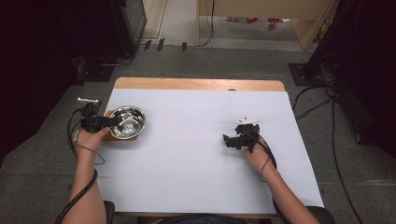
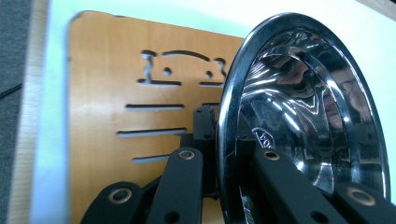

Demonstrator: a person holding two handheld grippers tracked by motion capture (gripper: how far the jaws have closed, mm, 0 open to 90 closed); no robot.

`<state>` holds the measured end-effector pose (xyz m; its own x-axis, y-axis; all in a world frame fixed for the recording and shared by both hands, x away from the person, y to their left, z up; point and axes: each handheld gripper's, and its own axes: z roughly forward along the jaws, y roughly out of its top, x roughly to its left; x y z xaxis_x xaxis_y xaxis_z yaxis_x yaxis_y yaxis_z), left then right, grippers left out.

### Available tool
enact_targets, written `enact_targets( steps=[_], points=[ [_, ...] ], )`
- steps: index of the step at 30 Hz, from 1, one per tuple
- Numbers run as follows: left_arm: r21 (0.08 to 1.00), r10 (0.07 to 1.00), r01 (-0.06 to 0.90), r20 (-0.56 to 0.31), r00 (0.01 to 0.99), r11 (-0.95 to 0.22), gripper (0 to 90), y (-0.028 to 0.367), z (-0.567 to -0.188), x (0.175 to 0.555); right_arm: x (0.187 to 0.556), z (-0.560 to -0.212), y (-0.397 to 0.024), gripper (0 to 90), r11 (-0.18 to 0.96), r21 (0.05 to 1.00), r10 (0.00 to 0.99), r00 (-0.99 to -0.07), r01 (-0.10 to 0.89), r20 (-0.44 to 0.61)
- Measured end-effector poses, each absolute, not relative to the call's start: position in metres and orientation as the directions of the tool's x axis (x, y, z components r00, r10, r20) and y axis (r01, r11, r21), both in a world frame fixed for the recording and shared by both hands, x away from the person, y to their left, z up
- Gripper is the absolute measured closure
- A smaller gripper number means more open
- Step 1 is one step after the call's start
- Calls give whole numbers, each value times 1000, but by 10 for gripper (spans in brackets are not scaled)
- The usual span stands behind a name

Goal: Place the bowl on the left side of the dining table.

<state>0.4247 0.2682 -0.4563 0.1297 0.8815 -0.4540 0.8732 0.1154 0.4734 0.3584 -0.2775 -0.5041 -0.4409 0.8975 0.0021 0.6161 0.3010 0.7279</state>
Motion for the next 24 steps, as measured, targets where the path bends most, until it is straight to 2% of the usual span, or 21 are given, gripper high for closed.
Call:
enact_targets(
  steps=[6, 24],
  points=[
    [473, 878, 869, -467, 108, 145, 864, 274, -458, 424, 358, -504, -277, 46, 300, 727, 898, -439, 617, 3],
    [481, 901, 862, -429, 69, 163, 867, 282, -467, 425, 358, -504, -277, 46, 301, 728, 898, -439, 616, 1]
  ],
)
